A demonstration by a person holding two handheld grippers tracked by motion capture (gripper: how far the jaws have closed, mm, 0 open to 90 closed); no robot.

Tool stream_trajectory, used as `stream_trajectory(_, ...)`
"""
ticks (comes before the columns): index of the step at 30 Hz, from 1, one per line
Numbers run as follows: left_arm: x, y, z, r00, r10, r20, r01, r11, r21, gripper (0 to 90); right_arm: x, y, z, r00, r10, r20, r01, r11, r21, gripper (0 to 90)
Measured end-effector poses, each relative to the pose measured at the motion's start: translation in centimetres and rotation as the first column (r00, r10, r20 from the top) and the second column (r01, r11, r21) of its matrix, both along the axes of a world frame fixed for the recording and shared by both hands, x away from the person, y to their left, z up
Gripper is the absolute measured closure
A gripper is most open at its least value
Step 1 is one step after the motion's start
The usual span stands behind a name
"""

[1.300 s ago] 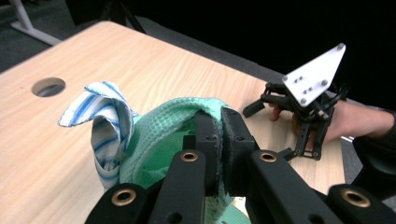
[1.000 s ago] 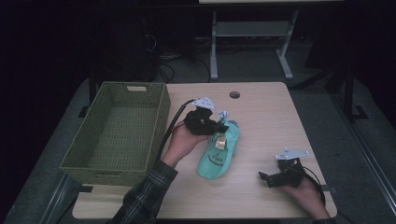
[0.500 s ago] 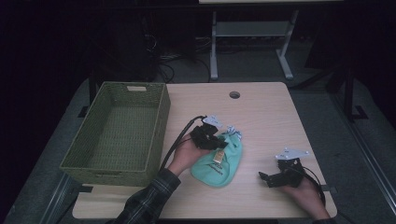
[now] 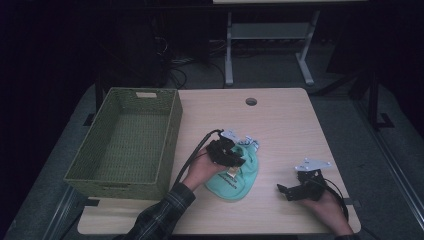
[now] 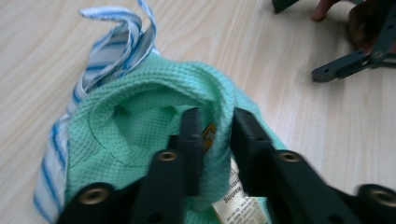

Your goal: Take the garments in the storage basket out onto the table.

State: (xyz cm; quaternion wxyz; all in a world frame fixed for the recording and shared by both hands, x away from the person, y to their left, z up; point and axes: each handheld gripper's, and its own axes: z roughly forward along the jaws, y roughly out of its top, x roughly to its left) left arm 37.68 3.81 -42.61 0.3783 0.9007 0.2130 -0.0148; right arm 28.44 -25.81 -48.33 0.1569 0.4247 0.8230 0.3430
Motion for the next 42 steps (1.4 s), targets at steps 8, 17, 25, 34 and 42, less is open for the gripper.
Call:
stream_trajectory(8,-0.8,1.5,2.2,0.9998,0.011,0.02,-0.01,0.9995,-0.03,52.9,0.0,0.0,0.0,1.0,0.001,0.001,-0.001,1.0,0.0,0.0)
stream_trajectory(17,-1.7,3.2,2.6,0.9993,0.035,0.015,-0.035,0.9987,-0.036,50.3,0.0,0.0,0.0,1.0,0.001,0.0,-0.001,1.0,0.001,0.0)
stream_trajectory(25,-3.0,4.8,2.4,0.9971,0.069,0.032,-0.067,0.9968,-0.042,50.3,0.0,0.0,0.0,1.0,0.001,0.001,-0.001,1.0,0.001,0.0)
stream_trajectory(34,-4.9,6.4,1.1,0.9936,0.105,0.041,-0.105,0.9944,0.006,53.5,0.0,0.0,0.0,1.0,0.0,0.001,0.0,1.0,0.001,0.0)
stream_trajectory(42,-6.3,6.7,0.3,0.9905,0.125,0.058,-0.128,0.9907,0.047,61.3,0.0,0.0,0.0,1.0,0.0,0.001,0.0,1.0,0.0,0.0)
